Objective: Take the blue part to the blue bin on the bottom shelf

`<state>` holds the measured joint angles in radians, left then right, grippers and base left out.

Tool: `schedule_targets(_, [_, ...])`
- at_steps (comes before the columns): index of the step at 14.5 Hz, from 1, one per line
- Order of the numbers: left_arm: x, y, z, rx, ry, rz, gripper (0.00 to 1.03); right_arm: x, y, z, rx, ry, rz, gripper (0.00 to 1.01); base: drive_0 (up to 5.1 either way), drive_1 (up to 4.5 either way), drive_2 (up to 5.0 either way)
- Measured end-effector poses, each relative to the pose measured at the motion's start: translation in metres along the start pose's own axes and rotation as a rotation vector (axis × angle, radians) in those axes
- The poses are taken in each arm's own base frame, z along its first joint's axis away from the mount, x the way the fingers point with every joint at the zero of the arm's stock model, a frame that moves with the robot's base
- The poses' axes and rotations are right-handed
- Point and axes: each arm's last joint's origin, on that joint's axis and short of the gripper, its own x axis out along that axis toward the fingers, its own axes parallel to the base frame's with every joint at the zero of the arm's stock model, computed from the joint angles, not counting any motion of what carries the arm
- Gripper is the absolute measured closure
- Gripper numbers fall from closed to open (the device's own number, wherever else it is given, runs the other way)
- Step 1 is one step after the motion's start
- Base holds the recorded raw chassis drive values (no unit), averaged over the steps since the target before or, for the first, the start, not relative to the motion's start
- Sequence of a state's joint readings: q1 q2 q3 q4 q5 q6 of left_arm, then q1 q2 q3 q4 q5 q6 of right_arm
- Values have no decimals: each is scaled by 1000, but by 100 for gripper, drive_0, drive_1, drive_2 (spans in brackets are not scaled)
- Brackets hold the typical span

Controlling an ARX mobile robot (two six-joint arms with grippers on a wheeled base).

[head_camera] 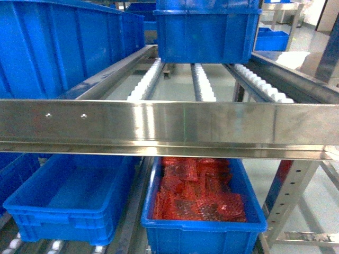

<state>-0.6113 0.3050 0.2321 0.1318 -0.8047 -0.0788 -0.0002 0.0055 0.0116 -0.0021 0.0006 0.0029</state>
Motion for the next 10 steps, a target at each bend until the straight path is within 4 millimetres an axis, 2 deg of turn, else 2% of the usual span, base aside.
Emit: schedule_targets(10, [0, 1, 0, -2, -2, 6, 59, 0, 0, 0, 0, 2, 4, 3, -503, 242, 242])
